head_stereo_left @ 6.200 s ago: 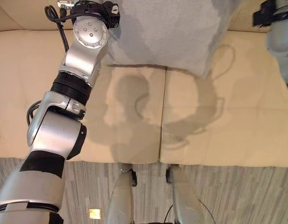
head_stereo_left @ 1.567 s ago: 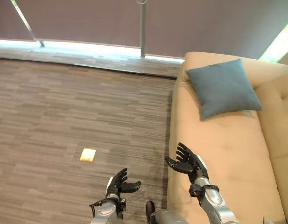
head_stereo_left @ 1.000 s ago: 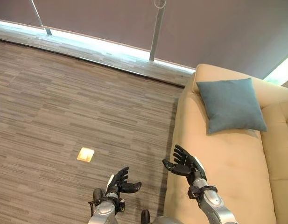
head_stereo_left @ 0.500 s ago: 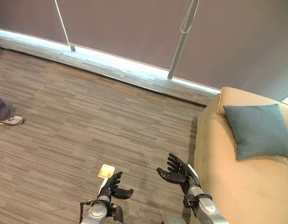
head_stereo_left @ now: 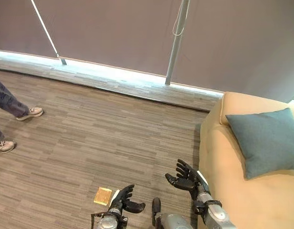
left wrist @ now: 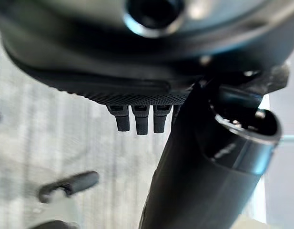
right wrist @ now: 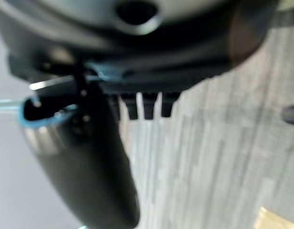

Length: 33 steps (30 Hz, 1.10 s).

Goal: Pick up all the scattered cushions and arrange them neatly on the sofa.

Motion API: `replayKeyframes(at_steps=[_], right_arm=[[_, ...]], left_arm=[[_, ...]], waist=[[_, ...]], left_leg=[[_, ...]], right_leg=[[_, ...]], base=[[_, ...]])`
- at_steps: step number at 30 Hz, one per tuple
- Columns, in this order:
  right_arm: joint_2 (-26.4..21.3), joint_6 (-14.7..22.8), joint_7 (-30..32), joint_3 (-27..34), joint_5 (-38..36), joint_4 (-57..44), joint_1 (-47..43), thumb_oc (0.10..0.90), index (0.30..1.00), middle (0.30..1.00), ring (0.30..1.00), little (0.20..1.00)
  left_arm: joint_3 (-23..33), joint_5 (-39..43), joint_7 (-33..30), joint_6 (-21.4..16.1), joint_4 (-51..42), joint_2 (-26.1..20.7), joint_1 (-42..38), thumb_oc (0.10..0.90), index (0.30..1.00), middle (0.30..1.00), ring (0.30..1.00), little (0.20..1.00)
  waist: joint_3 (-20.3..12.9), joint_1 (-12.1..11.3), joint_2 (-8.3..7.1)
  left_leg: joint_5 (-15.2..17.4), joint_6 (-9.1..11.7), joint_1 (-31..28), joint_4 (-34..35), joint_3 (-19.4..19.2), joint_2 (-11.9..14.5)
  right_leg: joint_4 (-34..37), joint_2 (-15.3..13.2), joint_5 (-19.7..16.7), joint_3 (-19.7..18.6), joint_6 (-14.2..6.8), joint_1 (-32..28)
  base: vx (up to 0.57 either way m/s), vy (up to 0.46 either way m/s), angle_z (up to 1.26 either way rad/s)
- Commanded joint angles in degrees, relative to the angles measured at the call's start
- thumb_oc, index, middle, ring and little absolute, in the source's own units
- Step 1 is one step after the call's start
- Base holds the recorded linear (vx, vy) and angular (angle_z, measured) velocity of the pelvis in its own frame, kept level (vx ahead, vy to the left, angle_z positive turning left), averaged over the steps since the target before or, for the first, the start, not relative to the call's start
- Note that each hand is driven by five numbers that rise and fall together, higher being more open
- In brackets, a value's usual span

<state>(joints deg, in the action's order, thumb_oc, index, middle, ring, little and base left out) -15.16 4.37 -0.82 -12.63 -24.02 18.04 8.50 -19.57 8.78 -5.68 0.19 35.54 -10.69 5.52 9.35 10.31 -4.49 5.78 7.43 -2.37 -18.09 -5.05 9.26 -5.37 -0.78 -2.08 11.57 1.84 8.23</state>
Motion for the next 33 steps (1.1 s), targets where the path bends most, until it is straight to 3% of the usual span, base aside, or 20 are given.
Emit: replayKeyframes(at_steps=[1,3,4,5,7,8,9,11,13,14,18,19,20,21,22,24,26,27,29,33], right_arm=[[-2.0,5.65,0.92,0.5,-1.15,-6.54,-2.72,0.8,0.9,0.9,0.9,0.9],[-2.15,5.28,1.29,0.6,-1.07,-6.99,-3.05,0.8,0.9,0.9,0.9,0.9],[-1.98,5.2,1.35,0.46,-1.17,-7.11,-3.13,0.8,0.9,0.9,0.9,0.9],[-1.96,5.19,1.35,0.46,-1.17,-7.11,-3.14,0.8,0.9,0.9,0.9,0.9],[-1.81,5.01,1.12,0.2,-0.68,-6.8,-3.66,0.8,0.9,0.9,0.9,0.9],[-1.79,5.04,1.06,-0.05,-0.47,-6.26,-4.07,0.8,0.9,0.9,0.9,0.9],[-1.6,4.92,1.18,-0.51,-0.05,-5.36,-4.54,0.8,0.9,0.9,0.9,0.9],[-1.49,4.75,1.48,-1.02,0.39,-4.35,-5.3,0.8,0.9,0.9,0.9,0.9],[-1.33,4.57,1.55,-0.66,0.88,-3.76,-5.39,0.8,0.9,0.9,0.9,0.9],[-1.22,4.19,1.12,-0.72,1.6,-3.66,-4.83,0.8,0.9,0.9,0.9,0.9],[-0.72,3.45,0.61,-0.6,2.71,-3.53,-3.84,0.8,0.9,0.9,0.9,0.9],[0.34,3.11,0.66,-0.64,2.85,-2.08,-3.67,0.8,0.9,0.9,0.9,0.9],[0.67,3.02,0.58,-0.73,3.18,-2.02,-3.84,0.8,0.9,0.9,0.9,0.9],[0.66,3.02,0.58,-0.72,3.18,-2.02,-3.86,0.8,0.9,0.9,0.9,0.9],[1.39,2.85,0.42,-0.86,3.56,-1.39,-3.94,0.8,0.9,0.9,0.9,0.9],[1.72,2.86,0.21,-0.8,3.59,-1.62,-3.55,0.8,0.9,0.9,0.9,0.9],[1.86,2.81,-0.02,-0.21,2.86,-1.14,-3.19,0.8,0.9,0.9,0.9,0.9],[1.85,2.81,-0.02,-0.21,2.86,-1.14,-3.18,0.8,0.9,0.9,0.9,0.9],[1.29,2.8,0.56,0.82,2.53,-0.79,-2.27,0.8,0.9,0.9,0.9,0.9],[0.95,3.05,1.35,2.13,2.0,-0.86,-1.52,0.8,0.9,0.9,0.9,0.9]], left_arm=[[-0.19,-0.64,-0.9,-3.91,-7.53,-1.27,-0.54,0.8,0.9,0.9,0.9,0.9],[-0.01,-0.43,-1.33,-3.45,-8.01,-0.99,-0.43,0.8,0.9,0.9,0.9,0.9],[0.24,0.02,-1.68,-3.33,-7.92,-0.63,-0.13,0.8,0.9,0.9,0.9,0.9],[0.24,0.02,-1.68,-3.32,-7.92,-0.64,-0.14,0.8,0.9,0.9,0.9,0.9],[0.46,0.5,-1.69,-3.33,-8.42,-0.36,0.79,0.8,0.9,0.9,0.9,0.9],[0.4,0.88,-1.82,-3.28,-8.72,-0.07,1.37,0.8,0.9,0.9,0.9,0.9],[0.51,1.31,-2.35,-3.26,-8.91,0.19,1.73,0.8,0.9,0.9,0.9,0.9],[0.18,2.25,-3.09,-3.43,-9.06,0.23,1.81,0.8,0.9,0.9,0.9,0.9],[-0.07,1.97,-3.34,-3.39,-8.66,0.47,0.6,0.8,0.9,0.9,0.9,0.9],[-0.31,0.8,-2.87,-3.06,-8.15,0.44,0.28,0.8,0.9,0.9,0.9,0.9],[-0.57,-0.33,-2.45,-2.96,-8.43,-0.12,0.12,0.8,0.9,0.9,0.9,0.9],[-0.41,-1.05,-2.59,-2.75,-8.59,-0.72,0.33,0.8,0.9,0.9,0.9,0.9],[-0.07,-0.76,-2.87,-2.76,-8.58,-1.27,0.21,0.8,0.9,0.9,0.9,0.9],[-0.08,-0.76,-2.87,-2.76,-8.57,-1.26,0.19,0.8,0.9,0.9,0.9,0.9],[0.63,-0.01,-3.22,-2.81,-7.72,-1.87,-0.15,0.8,0.9,0.9,0.9,0.9],[0.94,0.18,-3.23,-2.85,-7.27,-1.87,-0.22,0.8,0.9,0.9,0.9,0.9],[1.52,0.4,-3.26,-3.4,-5.89,-2.03,-0.8,0.8,0.9,0.9,0.9,0.9],[1.52,0.41,-3.26,-3.43,-5.86,-2.01,-0.81,0.8,0.9,0.9,0.9,0.9],[1.86,1.35,-3.17,-3.98,-5.31,-1.96,-0.18,0.8,0.9,0.9,0.9,0.9],[2.36,1.57,-3.39,-3.94,-5.28,-1.65,0.41,0.8,0.9,0.9,0.9,0.9]], waist=[[0.27,-0.68,-2.74],[1.11,-2.1,-3.06],[1.03,-2.58,-3.15],[0.93,-2.6,-3.31],[0.65,-3.55,-3.3],[0.5,-4.07,-3.04],[0.38,-5.0,-2.4],[0.36,-6.87,-2.38],[0.17,-7.04,-2.21],[-0.4,-6.57,-1.35],[-2.0,-6.17,-1.18],[-2.63,-5.65,-1.37],[-2.46,-5.75,-0.9],[-2.53,-5.81,-0.78],[-2.41,-5.72,0.61],[-2.36,-5.29,0.94],[-2.56,-3.93,1.41],[-2.44,-3.95,1.42],[-2.04,-2.66,1.62],[-1.65,-1.62,1.09]], left_leg=[[-7.38,-2.03,5.76,-24.95,-3.57,-1.35],[-3.73,-3.39,10.66,-25.7,-4.64,-0.99],[-2.46,-3.8,12.15,-21.64,-4.76,-1.13],[-2.68,-3.85,12.12,-21.34,-4.89,-1.31],[-0.88,-4.82,12.92,-8.42,-3.97,-2.22],[-1.42,-4.82,12.84,-0.06,-2.29,-2.88],[-4.88,-4.35,13.64,9.35,0.75,-2.99],[-7.51,-3.52,16.34,18.31,8.28,-4.73],[-8.82,-2.42,17.49,21.35,10.78,-5.18],[-9.91,-2.72,16.24,20.92,11.14,-5.22],[-10.2,-4.43,14.15,18.82,9.73,-6.31],[-8.77,-6.19,10.62,19.41,7.17,-6.97],[-7.82,-7.2,8.51,19.82,5.53,-6.82],[-7.87,-7.18,8.63,19.82,5.51,-6.69],[-6.41,-8.22,5.86,20.91,3.48,-6.02],[-5.81,-8.36,4.34,21.46,2.55,-6.04],[-4.42,-8.22,1.9,22.56,0.14,-6.38],[-4.34,-8.19,1.74,22.56,0.13,-6.33],[-2.57,-8.06,-0.27,22.46,-1.38,-6.82],[0.0,-7.97,-2.31,21.62,-3.01,-7.47]], right_leg=[[-0.12,0.28,6.61,-7.04,0.01,-6.2],[0.0,0.64,7.83,-9.05,0.08,-8.7],[0.41,0.64,8.48,-9.9,-0.31,-9.85],[0.47,0.47,8.4,-9.97,-0.34,-9.76],[1.43,0.17,9.62,-11.71,-1.5,-11.94],[1.81,0.18,10.13,-12.68,-2.09,-12.7],[2.61,0.7,10.81,-13.92,-2.53,-14.22],[3.11,1.01,11.59,-16.97,-2.77,-16.79],[2.43,1.29,12.32,-19.77,-3.18,-18.18],[0.3,0.94,12.74,-21.48,-3.58,-18.46],[-7.28,-0.63,10.4,-23.33,-5.55,-16.36],[-15.02,-2.72,5.46,-21.78,-8.15,-12.93],[-19.38,-5.15,2.32,-18.63,-9.2,-10.93],[-19.3,-5.03,2.18,-18.68,-9.19,-10.8],[-24.09,-9.42,1.22,-11.26,-8.75,-7.81],[-24.22,-11.08,1.58,-8.38,-8.49,-7.2],[-18.25,-10.9,2.38,-4.66,-8.52,-4.34],[-18.2,-10.85,2.42,-4.64,-8.5,-4.51],[-10.18,-9.03,3.85,-3.56,-8.83,-2.05],[-0.47,-8.46,2.26,-2.64,-9.6,-1.17]], base=[[0.31,-0.204,-0.55],[0.33,-0.06,-0.57],[0.25,0.014,-0.34],[0.3,0.035,-0.55],[0.37,0.102,-0.49],[0.49,0.174,-0.39],[0.51,0.157,-0.51],[0.49,0.14,-0.64],[0.47,0.285,-0.88],[0.52,0.478,-1.08],[0.32,0.33,-0.94],[0.4,0.375,-0.8],[0.31,0.299,-0.57],[0.25,0.311,-0.54],[0.24,0.278,-0.65],[0.2,0.206,-0.59],[0.24,0.134,-0.34],[0.28,0.11,-0.42],[0.25,0.048,-0.37],[0.21,-0.016,-0.37]])
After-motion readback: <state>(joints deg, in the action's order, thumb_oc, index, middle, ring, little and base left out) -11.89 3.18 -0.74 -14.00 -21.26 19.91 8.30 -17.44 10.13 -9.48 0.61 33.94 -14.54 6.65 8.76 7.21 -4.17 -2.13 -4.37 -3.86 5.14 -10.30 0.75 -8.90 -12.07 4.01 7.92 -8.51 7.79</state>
